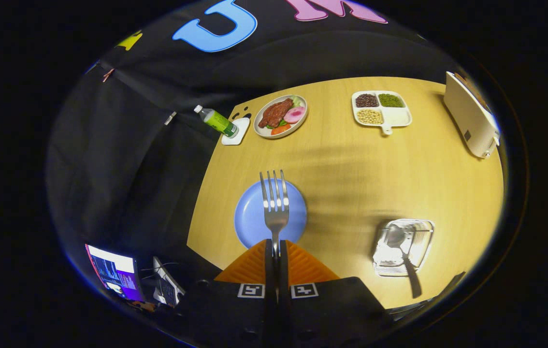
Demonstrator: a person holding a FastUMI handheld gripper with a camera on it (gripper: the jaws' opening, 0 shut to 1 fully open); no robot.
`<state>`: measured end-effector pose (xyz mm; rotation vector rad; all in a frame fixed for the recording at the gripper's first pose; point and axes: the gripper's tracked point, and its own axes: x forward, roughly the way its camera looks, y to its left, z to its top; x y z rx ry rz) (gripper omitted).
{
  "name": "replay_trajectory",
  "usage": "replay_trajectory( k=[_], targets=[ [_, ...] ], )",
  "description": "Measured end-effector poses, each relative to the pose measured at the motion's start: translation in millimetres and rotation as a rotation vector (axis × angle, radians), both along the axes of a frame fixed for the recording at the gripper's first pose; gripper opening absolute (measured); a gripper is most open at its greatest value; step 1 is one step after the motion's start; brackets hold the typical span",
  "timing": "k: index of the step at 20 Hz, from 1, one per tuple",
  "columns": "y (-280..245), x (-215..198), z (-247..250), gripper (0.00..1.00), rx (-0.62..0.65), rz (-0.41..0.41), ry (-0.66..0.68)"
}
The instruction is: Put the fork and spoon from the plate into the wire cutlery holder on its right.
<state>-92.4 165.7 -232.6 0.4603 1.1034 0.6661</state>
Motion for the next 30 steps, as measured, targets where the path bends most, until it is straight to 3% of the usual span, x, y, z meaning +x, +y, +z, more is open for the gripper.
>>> replay_trajectory(
  k=[6, 18, 25, 30],
  targets=[
    [-101.6, -9.5, -35.5, 0.05, -0.201, 0.068, 0.134],
    [-141.4, -13.8, -106.3, 0.05, -0.594, 0.496, 0.425],
    [-132.3, -5.5, -125.7, 0.05, -0.682, 0.574, 0.513],
    [-130.5, -4.4, -130.3, 0.08, -0.689, 0.571, 0.537]
  ],
)
